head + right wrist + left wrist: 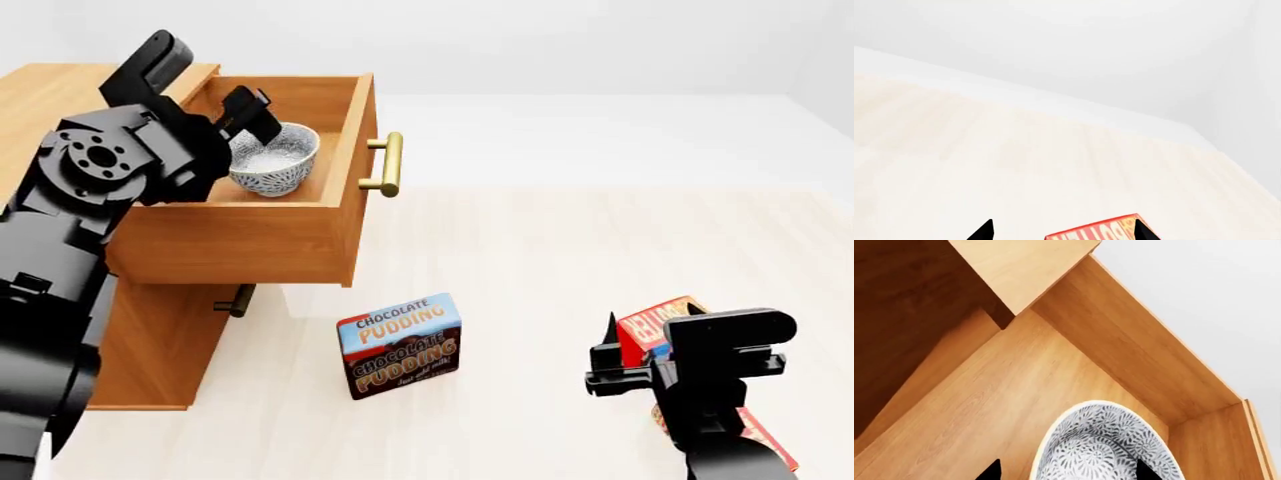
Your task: Put the bowl in the top drawer of the cabinet.
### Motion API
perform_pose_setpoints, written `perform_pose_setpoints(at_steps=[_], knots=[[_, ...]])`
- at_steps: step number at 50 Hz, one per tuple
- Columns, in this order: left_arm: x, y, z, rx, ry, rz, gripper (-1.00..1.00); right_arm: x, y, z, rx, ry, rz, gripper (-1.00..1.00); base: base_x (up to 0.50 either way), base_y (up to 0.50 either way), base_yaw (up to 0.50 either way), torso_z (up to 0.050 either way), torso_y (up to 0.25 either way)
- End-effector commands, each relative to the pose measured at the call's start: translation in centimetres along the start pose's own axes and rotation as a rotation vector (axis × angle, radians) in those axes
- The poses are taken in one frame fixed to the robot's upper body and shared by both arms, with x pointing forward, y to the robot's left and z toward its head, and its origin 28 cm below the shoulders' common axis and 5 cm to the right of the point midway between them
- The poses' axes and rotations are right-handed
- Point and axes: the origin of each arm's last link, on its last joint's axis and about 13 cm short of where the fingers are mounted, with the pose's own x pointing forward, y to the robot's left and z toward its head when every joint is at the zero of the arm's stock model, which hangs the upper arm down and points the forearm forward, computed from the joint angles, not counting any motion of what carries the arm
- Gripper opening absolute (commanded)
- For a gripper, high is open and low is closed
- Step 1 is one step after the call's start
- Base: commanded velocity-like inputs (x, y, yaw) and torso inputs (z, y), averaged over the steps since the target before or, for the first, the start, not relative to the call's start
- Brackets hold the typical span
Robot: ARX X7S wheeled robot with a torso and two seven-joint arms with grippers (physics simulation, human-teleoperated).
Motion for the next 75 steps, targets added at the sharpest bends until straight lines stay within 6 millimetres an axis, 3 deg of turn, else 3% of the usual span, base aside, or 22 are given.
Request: perform_pose_setpoints(at_steps=[1,11,27,45,61,66,75], knots=[[0.0,0.0,0.1,0.003,-0.007,-0.003,1.00,0.0,0.0,0.1,-0.002,-0.001,0.000,1.00,0.00,0.00,0.00,0.000,0.000],[-1.0,-0.3,0.7,0.016,-0.032,-0.031,1.00,-0.1,0.0,0.1,-0.003,0.000,0.002,1.00,0.00,0.00,0.00,0.000,0.000],[-4.4,-0.9,2.0,0.056,-0.123,-0.104,1.00,-0.1,0.0,0.2,-0.012,-0.002,0.006,1.00,0.00,0.00,0.00,0.001,0.001],[-8.7,-1.7,1.6,0.158,-0.185,-0.321,1.00,0.0,0.1,0.1,-0.004,0.001,0.001,1.00,0.00,0.00,0.00,0.000,0.001],[-13.0,0.2,-2.6,0.381,-0.271,-0.527,1.00,-1.5,-0.2,2.5,-0.012,-0.102,-0.059,1.00,0.00,0.00,0.00,0.000,0.000],[-13.6,1.8,-4.3,0.446,-0.305,-0.586,1.00,-2.8,-0.7,3.9,-0.013,-0.177,-0.107,1.00,0.00,0.00,0.00,0.000,0.000],[-15.0,5.5,-7.1,0.491,-0.411,-0.702,1.00,-3.3,0.0,5.3,0.008,-0.262,-0.127,1.00,0.00,0.00,0.00,0.000,0.000]])
